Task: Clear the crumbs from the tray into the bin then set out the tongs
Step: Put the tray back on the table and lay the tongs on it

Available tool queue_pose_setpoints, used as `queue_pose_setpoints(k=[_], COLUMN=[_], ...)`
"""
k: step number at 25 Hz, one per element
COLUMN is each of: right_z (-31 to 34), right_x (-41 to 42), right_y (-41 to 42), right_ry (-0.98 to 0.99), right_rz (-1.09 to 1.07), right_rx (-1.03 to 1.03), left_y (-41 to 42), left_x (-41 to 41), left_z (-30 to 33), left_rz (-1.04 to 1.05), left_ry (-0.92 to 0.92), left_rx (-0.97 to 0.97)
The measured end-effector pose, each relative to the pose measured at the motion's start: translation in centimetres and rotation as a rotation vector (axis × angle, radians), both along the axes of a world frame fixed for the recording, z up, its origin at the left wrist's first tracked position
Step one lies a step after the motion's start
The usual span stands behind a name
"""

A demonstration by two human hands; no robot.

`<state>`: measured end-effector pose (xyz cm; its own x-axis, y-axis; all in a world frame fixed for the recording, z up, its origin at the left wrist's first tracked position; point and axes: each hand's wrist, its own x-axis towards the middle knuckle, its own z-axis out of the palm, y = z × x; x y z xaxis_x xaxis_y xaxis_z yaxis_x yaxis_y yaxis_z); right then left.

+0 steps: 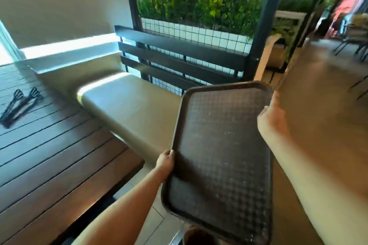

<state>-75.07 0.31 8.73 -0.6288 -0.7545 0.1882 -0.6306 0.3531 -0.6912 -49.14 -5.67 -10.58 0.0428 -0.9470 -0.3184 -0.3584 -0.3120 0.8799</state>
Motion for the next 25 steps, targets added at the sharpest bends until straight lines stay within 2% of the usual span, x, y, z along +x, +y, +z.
queue_pose_setpoints(k=[6,11,16,18,22,25], right_z=[6.8,9.3,9.7,9.2,7.1,4.6], right_x=[2.2,6.3,14.2,18.2,25.6,30.5], right_y=[-3.0,-4.6,-6.9,-7.9,-8.6,-8.2], right_ry=[0.029,-0.123,-0.332,-0.373,-0.435,-0.544], right_rz=[0.074,0.143,0.209,0.232,0.204,0.171], right_rx=[-0.125,-0.170,-0.218,-0.210,-0.175,-0.140], left_y=[-2.2,-2.6,-1.1,0.8,6.0,9.5], left_x=[2.7,8.4,19.0,24.0,31.7,34.0], left_z=[9.8,15.3,17.6,17.5,15.5,12.7], left_rz=[0.148,0.256,0.410,0.516,0.770,0.875], left_ry=[-0.055,-0.129,-0.190,-0.244,-0.500,-0.338], left_rx=[-0.170,-0.279,-0.313,-0.291,-0.118,-0.003])
